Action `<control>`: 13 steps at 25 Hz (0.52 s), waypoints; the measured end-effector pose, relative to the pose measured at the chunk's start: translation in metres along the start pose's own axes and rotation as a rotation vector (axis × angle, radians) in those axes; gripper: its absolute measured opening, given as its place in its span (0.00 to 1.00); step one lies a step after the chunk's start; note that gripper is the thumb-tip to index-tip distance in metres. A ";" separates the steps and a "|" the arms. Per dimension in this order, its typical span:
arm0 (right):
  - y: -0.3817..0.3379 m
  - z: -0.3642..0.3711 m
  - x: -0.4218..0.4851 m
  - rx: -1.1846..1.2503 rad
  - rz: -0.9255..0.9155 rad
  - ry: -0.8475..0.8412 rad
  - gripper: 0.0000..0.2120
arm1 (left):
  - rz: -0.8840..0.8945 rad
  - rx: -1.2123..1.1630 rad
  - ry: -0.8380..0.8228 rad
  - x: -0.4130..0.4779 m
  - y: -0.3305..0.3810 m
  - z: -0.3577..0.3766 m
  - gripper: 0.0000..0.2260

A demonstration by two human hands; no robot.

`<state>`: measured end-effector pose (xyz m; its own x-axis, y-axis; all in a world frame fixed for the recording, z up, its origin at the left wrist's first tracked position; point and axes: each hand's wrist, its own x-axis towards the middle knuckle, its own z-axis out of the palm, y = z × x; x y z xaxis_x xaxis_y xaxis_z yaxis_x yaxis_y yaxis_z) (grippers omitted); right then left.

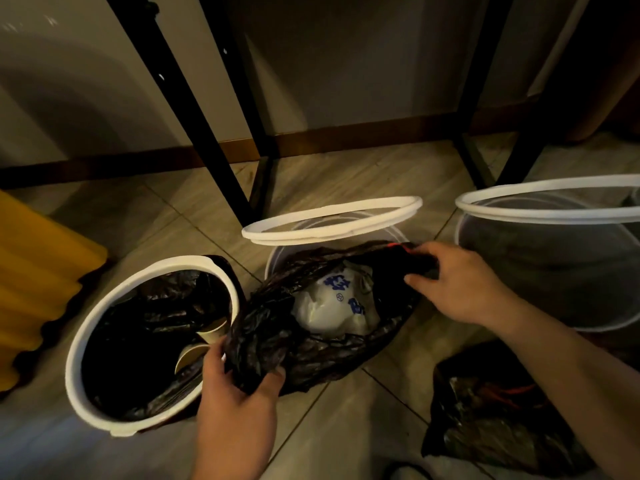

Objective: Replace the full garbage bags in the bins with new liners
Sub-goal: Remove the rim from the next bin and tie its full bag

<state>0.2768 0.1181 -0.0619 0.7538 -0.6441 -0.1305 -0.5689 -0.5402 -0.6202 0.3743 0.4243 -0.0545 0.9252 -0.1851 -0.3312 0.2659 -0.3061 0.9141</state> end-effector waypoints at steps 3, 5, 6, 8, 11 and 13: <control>0.005 -0.005 0.003 0.082 0.028 0.109 0.10 | -0.153 -0.316 0.035 -0.004 0.000 0.001 0.22; 0.003 -0.009 0.007 0.235 0.022 0.212 0.09 | -0.220 -0.543 0.057 -0.005 0.006 0.002 0.17; -0.001 -0.010 0.008 0.366 0.029 0.269 0.08 | -0.226 -0.611 0.064 -0.006 0.008 0.003 0.16; -0.007 -0.009 0.009 0.571 0.065 0.279 0.06 | -0.220 -0.659 0.057 -0.010 0.013 0.005 0.21; -0.008 -0.010 0.002 0.299 0.090 -0.025 0.19 | -0.257 -0.591 0.031 -0.020 0.009 0.013 0.30; -0.010 -0.019 0.004 0.136 0.083 -0.055 0.15 | -0.306 -0.556 0.030 -0.024 0.005 0.015 0.33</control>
<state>0.2793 0.1112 -0.0414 0.7252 -0.6506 -0.2254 -0.5829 -0.4059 -0.7039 0.3492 0.4136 -0.0458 0.7902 -0.1375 -0.5972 0.6127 0.1911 0.7668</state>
